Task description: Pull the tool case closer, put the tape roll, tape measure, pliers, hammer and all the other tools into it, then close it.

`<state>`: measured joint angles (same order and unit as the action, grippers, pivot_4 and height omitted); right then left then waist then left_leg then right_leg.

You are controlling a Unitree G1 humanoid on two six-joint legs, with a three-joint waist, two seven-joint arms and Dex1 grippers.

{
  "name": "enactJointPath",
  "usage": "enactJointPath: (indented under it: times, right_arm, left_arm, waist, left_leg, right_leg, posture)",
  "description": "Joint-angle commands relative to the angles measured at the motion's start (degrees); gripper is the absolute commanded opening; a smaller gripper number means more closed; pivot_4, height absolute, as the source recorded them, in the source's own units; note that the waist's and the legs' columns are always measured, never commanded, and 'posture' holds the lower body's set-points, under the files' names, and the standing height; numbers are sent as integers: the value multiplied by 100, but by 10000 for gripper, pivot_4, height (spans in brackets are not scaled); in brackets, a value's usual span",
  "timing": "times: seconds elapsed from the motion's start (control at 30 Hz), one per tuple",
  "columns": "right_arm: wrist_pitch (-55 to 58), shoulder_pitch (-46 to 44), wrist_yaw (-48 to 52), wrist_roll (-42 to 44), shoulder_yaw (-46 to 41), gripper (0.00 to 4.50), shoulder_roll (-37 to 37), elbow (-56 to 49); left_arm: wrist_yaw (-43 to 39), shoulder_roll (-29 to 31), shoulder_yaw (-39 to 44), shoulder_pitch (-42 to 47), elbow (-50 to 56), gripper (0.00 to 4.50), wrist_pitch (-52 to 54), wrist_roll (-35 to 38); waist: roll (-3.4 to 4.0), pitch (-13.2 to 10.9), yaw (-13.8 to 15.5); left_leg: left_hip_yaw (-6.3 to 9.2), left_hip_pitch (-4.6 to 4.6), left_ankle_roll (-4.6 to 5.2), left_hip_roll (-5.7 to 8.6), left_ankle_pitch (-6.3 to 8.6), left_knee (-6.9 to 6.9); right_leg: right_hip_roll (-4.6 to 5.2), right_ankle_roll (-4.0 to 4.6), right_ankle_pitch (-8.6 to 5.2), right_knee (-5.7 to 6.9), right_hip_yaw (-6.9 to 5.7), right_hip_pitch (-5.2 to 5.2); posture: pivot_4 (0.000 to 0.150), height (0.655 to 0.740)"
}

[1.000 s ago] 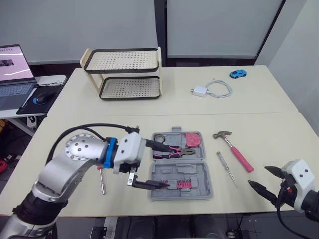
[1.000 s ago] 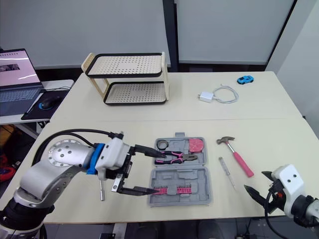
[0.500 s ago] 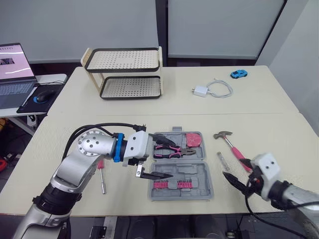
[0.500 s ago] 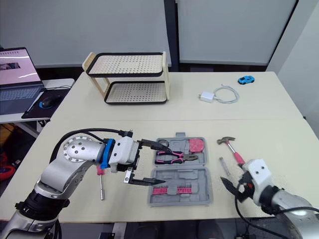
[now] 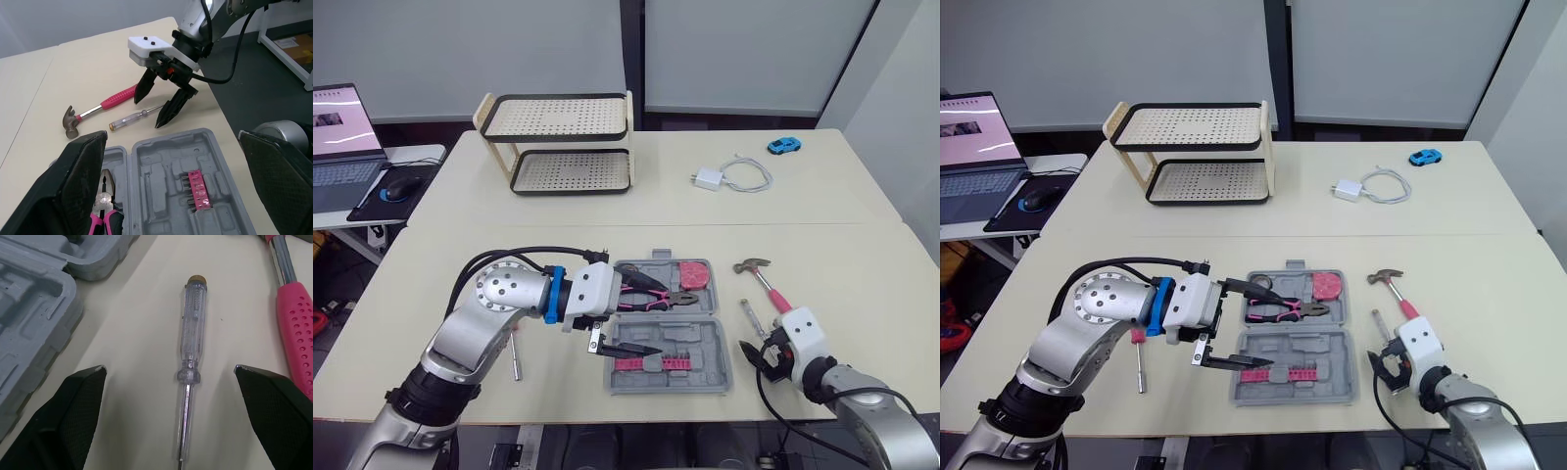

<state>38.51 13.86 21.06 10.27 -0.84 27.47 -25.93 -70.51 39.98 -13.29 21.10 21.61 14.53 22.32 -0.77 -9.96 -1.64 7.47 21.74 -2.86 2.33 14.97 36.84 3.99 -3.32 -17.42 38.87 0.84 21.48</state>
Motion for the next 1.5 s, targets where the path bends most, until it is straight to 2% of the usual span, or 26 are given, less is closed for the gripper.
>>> enactJointPath:
  times: [0.03, 0.07, 0.17, 0.5, 0.73, 1.0, 1.17, 1.3, 1.5]
  right_arm:
    - [106, -100, -141, -17, -58, 44836, -128, -20]
    - [142, -109, -181, -21, -72, 44836, -174, -9]
    - [222, -158, -262, -58, -80, 38588, -238, 60]
    - [222, -256, -448, -224, 31, 2318, -328, 243]
    - [237, -200, -363, -299, 58, 1599, -264, 63]
    - [62, -595, 1240, -337, 302, 1599, 1706, -864]
    - [452, -1550, 2104, -105, 724, 1599, 2458, -1246]
    - [837, -2365, 2384, -88, 1329, 1599, 2446, -1342]
    - [1816, -3888, 2692, -261, 2728, 1599, 2179, -1478]
  left_arm:
    - [10, -59, -47, 77, 107, 45000, -62, -24]
    - [7, -67, -50, 84, 100, 45000, -63, -30]
    - [-6, -89, -47, 113, 74, 45000, -66, -48]
    - [21, -132, -48, 123, 96, 45000, -29, -79]
    - [43, -110, 12, 32, 165, 45000, 4, -28]
    - [245, 58, 1184, -685, 205, 45000, 557, 1042]
    - [-181, 378, 1776, -1447, -27, 45000, 2, 1019]
    - [-417, 508, 2009, -1774, -240, 45000, -416, 947]
    - [-682, 824, 2208, -2097, -522, 45000, -623, 885]
  waist:
    - [0, 0, 0]
    - [0, 0, 0]
    - [0, 0, -1]
    - [0, 1, -3]
    - [0, 2, -3]
    - [4, -2, -29]
    - [3, -3, -29]
    - [-4, -7, 25]
    - [-9, -15, 0]
  left_leg:
    - [0, 0, 0, 0, 0, 0]
    - [0, 0, 0, 0, 0, 0]
    - [1, 0, 0, 0, 0, 0]
    - [0, -2, 0, 1, 0, 1]
    - [0, -4, 0, 1, 0, 0]
    - [0, -2, 0, 0, 0, 2]
    - [1, -4, 0, -4, 0, -1]
    - [6, 3, 0, -9, 0, 2]
    - [16, 7, 0, -9, 0, 2]
  right_leg:
    - [0, 0, 0, 0, 1, 0]
    - [0, 0, 0, 0, 0, 0]
    - [0, 0, 0, 0, -1, 0]
    - [0, 0, 0, 0, 0, -1]
    - [-1, 0, 0, 1, 0, -3]
    - [-3, 0, 0, 3, -1, 2]
    - [-11, 2, -1, 1, -3, 0]
    - [2, 3, -1, -3, -8, 0]
    - [12, 3, -1, -5, -7, 6]
  posture:
    - [1500, 7400]
    - [1500, 7400]
    - [1500, 7400]
    - [1500, 7400]
    - [1500, 7400]
    - [1500, 7400]
    - [1500, 7400]
    - [1500, 7400]
    - [1500, 7400]
